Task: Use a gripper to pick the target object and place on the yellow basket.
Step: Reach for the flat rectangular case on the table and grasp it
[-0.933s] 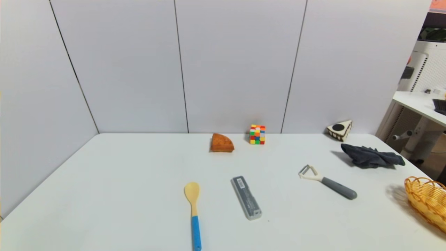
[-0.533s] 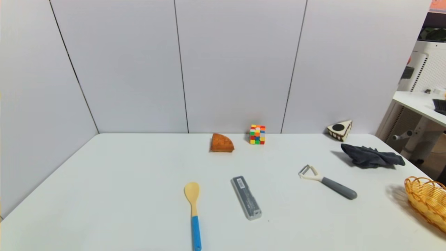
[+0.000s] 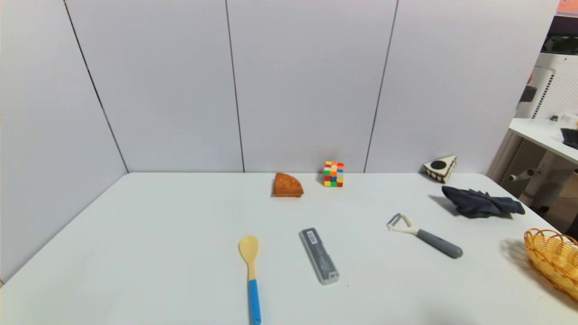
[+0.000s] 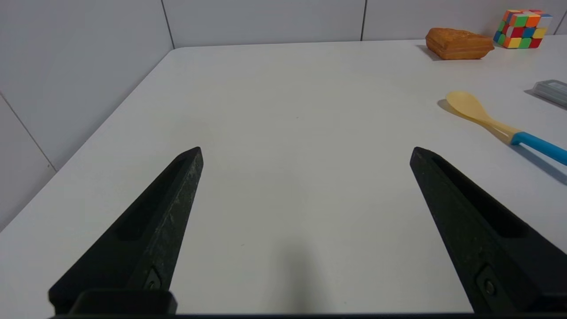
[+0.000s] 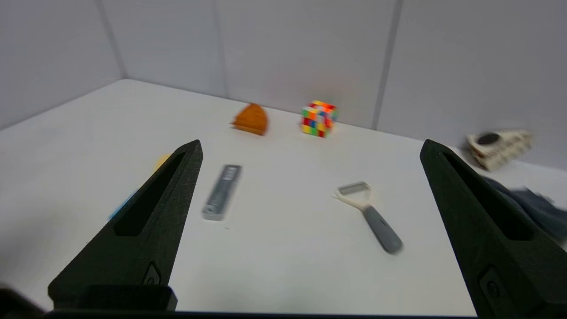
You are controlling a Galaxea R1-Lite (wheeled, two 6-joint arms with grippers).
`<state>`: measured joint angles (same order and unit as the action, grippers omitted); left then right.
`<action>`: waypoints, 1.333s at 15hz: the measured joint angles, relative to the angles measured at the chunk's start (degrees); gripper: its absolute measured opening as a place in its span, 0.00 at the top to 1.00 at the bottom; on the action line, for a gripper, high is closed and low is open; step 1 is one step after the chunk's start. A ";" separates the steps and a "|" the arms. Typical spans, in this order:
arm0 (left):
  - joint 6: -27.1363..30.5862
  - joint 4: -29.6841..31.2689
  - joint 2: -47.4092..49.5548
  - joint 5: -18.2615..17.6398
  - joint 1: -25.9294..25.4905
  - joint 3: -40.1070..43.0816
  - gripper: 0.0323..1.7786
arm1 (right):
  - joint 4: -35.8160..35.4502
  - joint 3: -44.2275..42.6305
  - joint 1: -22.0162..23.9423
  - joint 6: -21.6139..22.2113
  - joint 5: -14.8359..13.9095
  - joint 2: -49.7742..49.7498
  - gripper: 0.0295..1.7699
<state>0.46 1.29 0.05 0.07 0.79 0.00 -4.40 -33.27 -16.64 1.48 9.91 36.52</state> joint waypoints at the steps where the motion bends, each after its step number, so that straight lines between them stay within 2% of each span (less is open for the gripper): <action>1: 0.00 0.00 0.00 0.00 0.00 0.00 0.05 | 0.79 -4.24 -3.36 0.15 0.39 4.24 0.04; 4: -0.02 0.00 0.00 0.00 0.00 0.00 0.05 | 6.81 -18.52 -11.93 0.34 0.85 17.09 0.04; 9: -0.02 0.00 0.00 0.00 0.00 0.00 0.05 | 18.40 -32.33 -20.30 -0.27 1.00 34.10 0.04; 14: -0.02 0.00 0.00 -0.02 0.00 0.00 0.05 | 31.82 -35.97 -25.81 0.17 0.80 43.57 0.04; 16: -0.02 0.00 0.00 0.00 0.00 0.00 0.05 | 32.57 -36.50 -26.86 0.30 0.37 46.93 0.04; 20: -0.02 0.00 0.00 0.02 0.00 0.00 0.05 | 32.68 -38.19 -27.40 2.18 -4.16 55.70 0.04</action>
<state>0.44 1.29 0.05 0.10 0.79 0.00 28.28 -71.46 -44.04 3.66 5.75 92.22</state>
